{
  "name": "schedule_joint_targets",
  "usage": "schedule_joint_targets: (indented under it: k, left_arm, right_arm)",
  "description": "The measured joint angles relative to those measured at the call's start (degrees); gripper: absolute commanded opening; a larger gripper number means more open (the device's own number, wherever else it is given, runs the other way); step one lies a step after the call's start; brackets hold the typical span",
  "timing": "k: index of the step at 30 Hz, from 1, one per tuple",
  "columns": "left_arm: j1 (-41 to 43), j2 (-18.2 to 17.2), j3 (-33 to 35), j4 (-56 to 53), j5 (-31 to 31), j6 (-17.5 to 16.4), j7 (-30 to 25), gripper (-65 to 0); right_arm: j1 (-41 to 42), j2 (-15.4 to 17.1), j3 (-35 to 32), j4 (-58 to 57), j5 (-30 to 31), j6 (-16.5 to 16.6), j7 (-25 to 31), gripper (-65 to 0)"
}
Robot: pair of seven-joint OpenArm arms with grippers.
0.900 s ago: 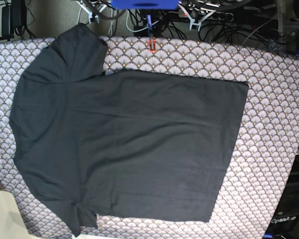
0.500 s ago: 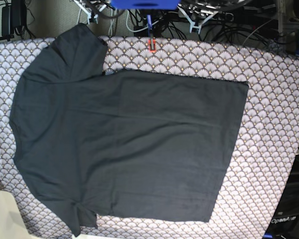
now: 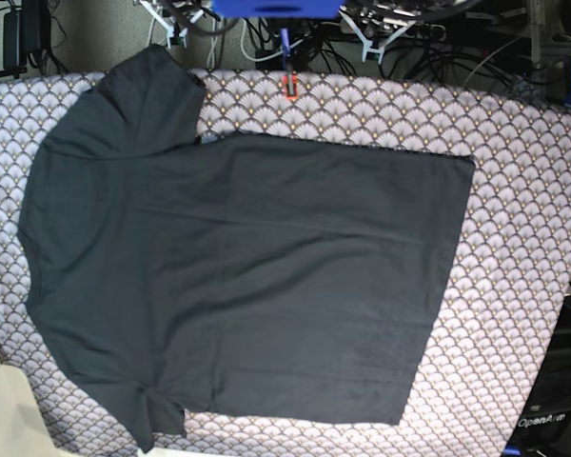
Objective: Fold the T-shirt properly
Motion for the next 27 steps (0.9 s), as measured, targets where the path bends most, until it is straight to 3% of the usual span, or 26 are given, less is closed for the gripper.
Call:
schedule_joint_targets:
  k: [20,23,27]
  left_arm:
    - [0.0,0.0,-0.3,0.0,0.0,0.0,0.0,-65.0]
    - [0.5,0.0,-0.1,0.0,0.0,0.0,-1.0,-65.0]
    - [3.1,-0.6,-0.2,0.2,0.0,-0.5,-6.3,-65.0]
  right_arm:
    - [-0.2,0.0,0.0,0.0,0.0,0.0,0.2,-65.0]
    - [-1.7,0.4,0.0,0.2,0.0,0.2,1.8,-65.0]
    - [-6.6,2.5,0.0,0.1,0.0,0.4,9.0,-65.0]
